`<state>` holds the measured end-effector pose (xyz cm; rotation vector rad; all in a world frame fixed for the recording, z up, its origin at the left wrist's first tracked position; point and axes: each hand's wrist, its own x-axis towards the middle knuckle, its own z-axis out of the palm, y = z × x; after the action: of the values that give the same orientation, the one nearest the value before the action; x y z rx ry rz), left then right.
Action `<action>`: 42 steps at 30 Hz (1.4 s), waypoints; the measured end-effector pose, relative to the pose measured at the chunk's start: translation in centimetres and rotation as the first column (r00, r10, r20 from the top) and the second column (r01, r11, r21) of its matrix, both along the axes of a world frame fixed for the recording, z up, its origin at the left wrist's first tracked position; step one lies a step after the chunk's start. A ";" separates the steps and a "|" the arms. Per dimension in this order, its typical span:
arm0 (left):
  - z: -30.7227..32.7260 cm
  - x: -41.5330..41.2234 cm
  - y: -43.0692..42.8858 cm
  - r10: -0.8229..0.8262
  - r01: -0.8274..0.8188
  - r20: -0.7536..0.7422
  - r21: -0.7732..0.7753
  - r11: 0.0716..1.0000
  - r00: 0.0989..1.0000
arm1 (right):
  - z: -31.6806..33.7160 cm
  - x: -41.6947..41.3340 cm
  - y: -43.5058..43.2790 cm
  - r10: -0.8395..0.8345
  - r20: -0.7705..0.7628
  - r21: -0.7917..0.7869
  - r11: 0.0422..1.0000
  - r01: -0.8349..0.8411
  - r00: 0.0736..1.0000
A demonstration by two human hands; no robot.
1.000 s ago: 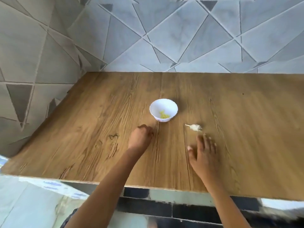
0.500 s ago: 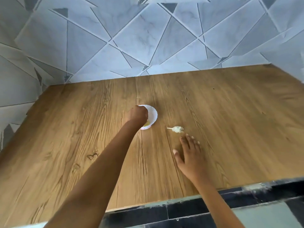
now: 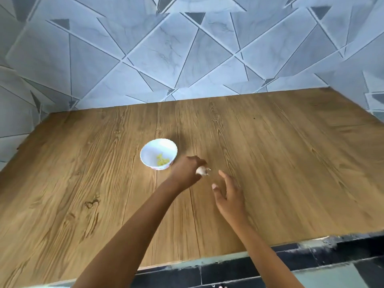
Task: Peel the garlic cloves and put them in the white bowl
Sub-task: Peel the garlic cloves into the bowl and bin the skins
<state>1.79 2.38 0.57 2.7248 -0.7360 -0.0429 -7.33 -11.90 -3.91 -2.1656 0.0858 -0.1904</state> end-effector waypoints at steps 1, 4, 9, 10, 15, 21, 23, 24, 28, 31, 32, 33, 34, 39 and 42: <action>-0.7 0.1 -0.3 0.016 -0.016 0.003 -0.010 1.000 1.000 | 0.1 0.4 -0.3 0.008 -0.024 0.051 0.999 -0.007 1.000; -1.4 0.2 -0.7 0.116 -0.123 -0.055 -0.156 0.980 0.992 | 0.6 1.7 -1.6 0.042 -0.069 0.261 0.965 -0.023 0.997; 0.9 -1.1 -0.9 0.066 -0.425 -0.508 -0.635 0.645 0.859 | 2.3 3.8 -2.4 0.156 -0.187 0.641 0.767 0.000 0.970; 1.4 -1.3 -0.9 0.003 -0.474 -0.580 -0.662 0.581 0.815 | 2.7 4.2 -2.4 0.200 -0.199 0.721 0.692 0.006 0.959; 1.7 -1.5 -1.0 0.003 -0.539 -0.625 -0.671 0.510 0.781 | 3.6 5.9 -1.7 0.245 -0.211 0.792 0.611 0.018 0.946; 1.2 -2.0 -1.2 0.180 -0.576 -0.562 -0.686 0.445 0.808 | 3.8 6.4 -1.1 0.232 -0.303 0.835 0.532 0.140 0.924; 1.2 -2.3 -1.2 0.132 -0.542 -0.554 -0.690 0.479 0.822 | 3.8 6.6 -1.1 0.274 -0.322 0.886 0.424 0.186 0.906; 1.2 -2.4 -1.1 0.126 -0.526 -0.544 -0.685 0.504 0.829 | 3.7 6.6 -1.2 0.298 -0.326 0.906 0.370 0.206 0.897; 1.4 -2.4 -1.1 0.140 -0.488 -0.497 -0.691 0.533 0.857 | 3.7 6.8 -1.1 0.308 -0.329 0.925 0.297 0.238 0.893; 1.4 -2.4 -1.0 0.157 -0.470 -0.468 -0.684 0.558 0.869 | 3.8 6.9 -1.1 0.292 -0.335 0.901 0.378 0.214 0.896; 1.4 -2.4 -1.0 0.179 -0.480 -0.467 -0.676 0.559 0.866 | 3.7 6.9 -1.2 0.286 -0.337 0.889 0.412 0.202 0.897; 1.4 -2.3 -1.0 0.203 -0.490 -0.464 -0.664 0.564 0.862 | 3.7 6.8 -1.2 0.283 -0.336 0.878 0.439 0.190 0.898; 1.3 -2.2 -1.0 0.220 -0.495 -0.459 -0.652 0.575 0.861 | 3.6 6.8 -1.2 0.277 -0.332 0.870 0.459 0.180 0.901; 1.2 -2.1 -1.0 0.279 -0.510 -0.434 -0.631 0.585 0.857 | 3.6 6.7 -0.5 0.193 -0.312 0.827 0.538 0.166 0.930; 1.2 -2.2 -0.8 0.275 -0.570 -0.507 -0.635 0.521 0.817 | 3.5 6.8 -0.4 0.205 -0.343 0.826 0.530 0.191 0.917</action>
<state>-0.39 1.56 1.77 1.8842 0.0858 -0.0729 -0.52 -12.31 -0.37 -1.1530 0.3381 0.2830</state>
